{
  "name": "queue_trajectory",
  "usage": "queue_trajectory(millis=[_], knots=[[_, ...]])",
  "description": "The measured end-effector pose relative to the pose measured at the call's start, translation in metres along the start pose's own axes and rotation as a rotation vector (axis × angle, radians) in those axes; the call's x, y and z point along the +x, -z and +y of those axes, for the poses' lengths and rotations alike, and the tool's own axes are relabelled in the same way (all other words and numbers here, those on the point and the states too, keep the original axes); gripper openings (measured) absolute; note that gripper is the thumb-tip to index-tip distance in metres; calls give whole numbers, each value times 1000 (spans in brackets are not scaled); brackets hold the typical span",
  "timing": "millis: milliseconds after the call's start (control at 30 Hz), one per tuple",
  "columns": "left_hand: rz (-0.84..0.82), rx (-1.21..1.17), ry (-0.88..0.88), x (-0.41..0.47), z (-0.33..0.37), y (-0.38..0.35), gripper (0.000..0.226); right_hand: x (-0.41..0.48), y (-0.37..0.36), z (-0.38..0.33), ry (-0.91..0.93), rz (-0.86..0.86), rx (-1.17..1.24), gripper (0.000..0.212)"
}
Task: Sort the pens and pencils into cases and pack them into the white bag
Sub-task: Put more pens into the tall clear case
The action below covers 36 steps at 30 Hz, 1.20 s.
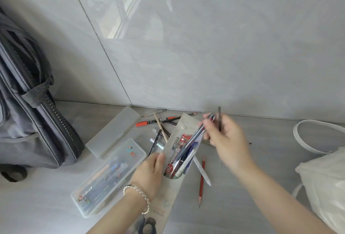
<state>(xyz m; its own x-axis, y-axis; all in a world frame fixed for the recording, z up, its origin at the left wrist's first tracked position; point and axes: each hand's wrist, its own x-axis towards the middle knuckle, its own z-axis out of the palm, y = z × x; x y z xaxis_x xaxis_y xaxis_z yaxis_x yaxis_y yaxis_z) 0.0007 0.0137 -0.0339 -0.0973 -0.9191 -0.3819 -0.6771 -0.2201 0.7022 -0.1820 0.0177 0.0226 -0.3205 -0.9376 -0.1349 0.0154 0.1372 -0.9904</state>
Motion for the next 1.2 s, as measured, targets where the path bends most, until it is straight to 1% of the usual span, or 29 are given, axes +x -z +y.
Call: queue_trajectory(millis=[100,167,233,300,333,367,400,467,533,567,633,667,700,767,800,833,867,900,967,1033,1067,1133,1200], knots=[[14,-52,-40,-3,6,-4,37,-18,-23,21,-39,-38,-94,27],[17,-54,-50,-3,7,-3,38,-25,-29,29,-26,-77,-249,29],[20,-43,-47,-3,5,-1,38,-25,-27,32,30,-108,-451,27],[22,-42,-47,-4,3,1,38,-22,-22,29,150,-97,-548,33],[21,-38,-46,-4,2,3,39,-21,-20,26,195,-66,-513,29],[20,-33,-44,-4,1,4,41,-20,-19,23,211,-21,-418,23],[15,-26,-42,-4,1,4,42,-19,-18,19,201,23,-270,19],[4,-12,-41,-5,2,4,41,-18,-21,16,133,76,69,26],[-11,-15,-40,-8,4,2,39,-16,-31,17,91,122,350,34],[-14,-20,-43,-11,4,0,39,-15,-38,19,82,152,450,35],[-4,-36,-54,-14,6,-1,39,-16,-52,26,39,177,458,30],[5,-46,-58,-14,6,-1,39,-19,-57,30,20,148,357,27],[11,-51,-58,-13,6,0,40,-24,-62,37,31,97,200,23],[15,-61,-53,-9,5,3,39,-34,-64,53,147,-6,-258,11],[17,-70,-47,-8,4,5,38,-36,-62,59,272,-7,-505,22],[23,-74,-38,-7,2,7,38,-36,-60,64,404,-9,-687,35],[36,-72,-21,-6,0,9,39,-34,-56,65,501,-3,-782,43],[55,-65,-1,-4,-2,12,40,-30,-51,66,539,4,-801,45],[95,-44,36,0,-9,19,40,-23,-36,71,480,15,-783,43],[125,-12,66,4,-16,26,40,-15,-19,83,298,32,-801,33],[137,-1,80,5,-18,29,40,-12,-13,90,177,7,-830,30],[149,7,97,7,-22,33,39,-8,-9,104,-32,-127,-914,36],[152,20,106,7,-24,36,38,-4,-10,115,-144,-260,-1007,43]])
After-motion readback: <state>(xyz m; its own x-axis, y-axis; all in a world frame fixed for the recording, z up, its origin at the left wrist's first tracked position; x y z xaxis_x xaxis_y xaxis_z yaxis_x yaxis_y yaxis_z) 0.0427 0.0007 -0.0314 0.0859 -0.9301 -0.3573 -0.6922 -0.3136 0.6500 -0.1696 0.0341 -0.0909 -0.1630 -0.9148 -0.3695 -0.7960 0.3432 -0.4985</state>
